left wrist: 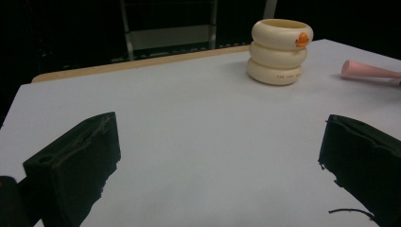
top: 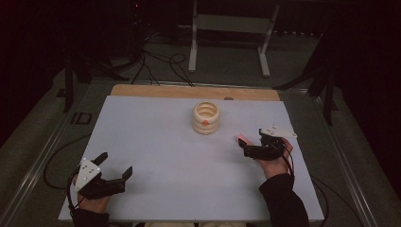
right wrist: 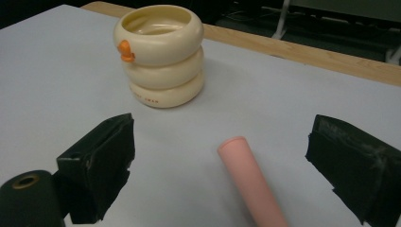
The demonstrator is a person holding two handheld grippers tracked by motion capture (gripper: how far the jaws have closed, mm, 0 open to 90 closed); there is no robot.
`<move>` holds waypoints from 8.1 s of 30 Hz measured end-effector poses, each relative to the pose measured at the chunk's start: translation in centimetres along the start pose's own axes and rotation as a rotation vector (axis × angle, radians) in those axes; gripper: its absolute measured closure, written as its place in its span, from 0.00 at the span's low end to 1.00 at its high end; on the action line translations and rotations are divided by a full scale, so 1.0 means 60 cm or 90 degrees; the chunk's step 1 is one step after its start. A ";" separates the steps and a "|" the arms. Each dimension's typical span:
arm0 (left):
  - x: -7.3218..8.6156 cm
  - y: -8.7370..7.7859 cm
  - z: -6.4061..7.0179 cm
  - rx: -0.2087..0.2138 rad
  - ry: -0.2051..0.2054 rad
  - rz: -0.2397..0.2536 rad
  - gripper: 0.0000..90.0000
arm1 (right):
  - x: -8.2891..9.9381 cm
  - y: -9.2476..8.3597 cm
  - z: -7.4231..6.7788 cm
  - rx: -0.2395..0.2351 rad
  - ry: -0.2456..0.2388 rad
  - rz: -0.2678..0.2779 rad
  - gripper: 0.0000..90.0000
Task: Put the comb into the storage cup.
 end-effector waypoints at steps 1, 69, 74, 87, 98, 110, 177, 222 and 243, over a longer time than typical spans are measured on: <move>0.000 0.000 0.000 0.001 0.001 -0.001 0.00 | 0.000 0.002 0.002 0.000 -0.002 -0.001 0.09; 0.002 0.002 0.001 0.002 0.002 -0.005 0.00 | 0.037 0.105 0.067 0.104 0.078 -0.235 1.00; 0.002 0.003 0.001 0.001 0.002 -0.005 0.00 | 0.041 0.109 0.061 0.097 0.072 -0.244 1.00; 0.002 0.002 0.002 0.001 0.001 -0.003 0.01 | 0.052 0.095 0.029 0.064 0.040 -0.257 1.00; 0.002 0.001 0.002 0.000 0.000 -0.004 0.01 | 0.075 0.058 0.002 0.035 0.009 -0.268 1.00; 0.002 0.003 0.005 0.002 0.005 -0.007 0.01 | 0.113 0.002 0.002 0.019 0.010 -0.257 0.99; -0.001 -0.002 0.004 0.000 0.010 -0.004 0.01 | 0.106 -0.128 -0.013 -0.038 -0.004 0.123 0.15; 0.006 0.006 0.005 0.001 0.003 -0.011 0.01 | 0.055 -0.125 0.014 0.009 -0.020 0.008 0.09; 0.006 0.007 0.006 0.002 0.003 -0.011 0.01 | 0.009 -0.077 0.035 0.032 -0.068 -0.150 0.10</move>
Point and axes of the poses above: each handheld gripper's, and its own axes: y roughly forward along the jaws, x roughly out of its underside, z roughly to its right, the point moved 4 cm from there along y, roughly forward along the jaws, and after that the axes turned 1 degree about z, right-handed, at the moved point
